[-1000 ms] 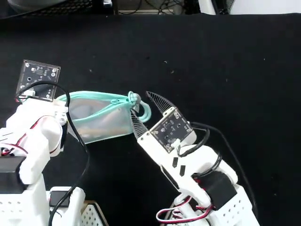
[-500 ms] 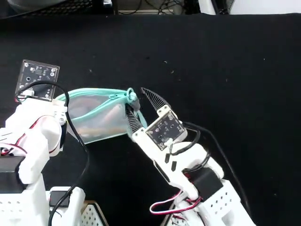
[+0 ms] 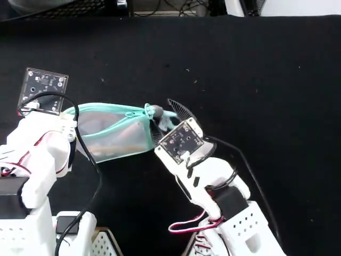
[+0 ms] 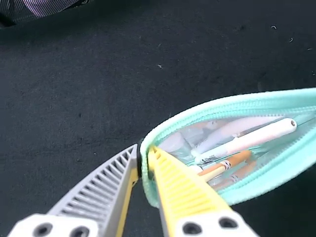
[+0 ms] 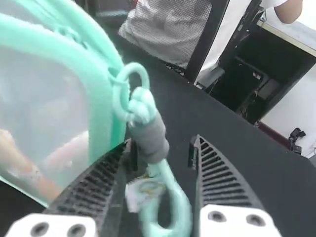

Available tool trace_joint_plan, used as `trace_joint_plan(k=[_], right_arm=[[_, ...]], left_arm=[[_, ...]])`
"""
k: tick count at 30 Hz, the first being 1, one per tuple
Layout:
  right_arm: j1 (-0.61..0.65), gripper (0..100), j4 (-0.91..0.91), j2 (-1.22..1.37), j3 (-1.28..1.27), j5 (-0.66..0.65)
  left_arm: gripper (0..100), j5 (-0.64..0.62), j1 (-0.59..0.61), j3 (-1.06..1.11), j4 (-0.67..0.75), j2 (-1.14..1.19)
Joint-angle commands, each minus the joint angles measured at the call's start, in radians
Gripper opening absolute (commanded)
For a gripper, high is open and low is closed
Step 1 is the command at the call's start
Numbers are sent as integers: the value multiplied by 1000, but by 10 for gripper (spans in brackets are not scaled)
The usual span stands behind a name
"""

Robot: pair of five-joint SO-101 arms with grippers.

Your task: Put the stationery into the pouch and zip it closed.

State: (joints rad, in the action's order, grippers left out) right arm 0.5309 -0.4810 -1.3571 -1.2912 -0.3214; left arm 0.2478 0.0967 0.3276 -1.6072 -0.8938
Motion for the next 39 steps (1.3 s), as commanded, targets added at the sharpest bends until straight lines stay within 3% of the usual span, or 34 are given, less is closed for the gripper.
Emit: trace_joint_plan(k=[1,4,8,16,27,34,39], right_arm=[[26,187,61,-2,12,-8],[69,150,63,-1,13,-12],[74,10,71,-2,19,-18],[8,12,46,-45,41,-57],[6,12,-374,-493,128,-57],[164,12,-393,-490,47,-57],[183,12,-379,-464,-24,5]], left_arm=[[33,6,8,142,-15,23],[33,6,8,143,-15,23],[33,6,8,143,-15,23],[33,6,12,145,-15,23],[33,6,8,142,-15,23],[33,6,8,145,-15,23],[33,6,7,145,-14,26]])
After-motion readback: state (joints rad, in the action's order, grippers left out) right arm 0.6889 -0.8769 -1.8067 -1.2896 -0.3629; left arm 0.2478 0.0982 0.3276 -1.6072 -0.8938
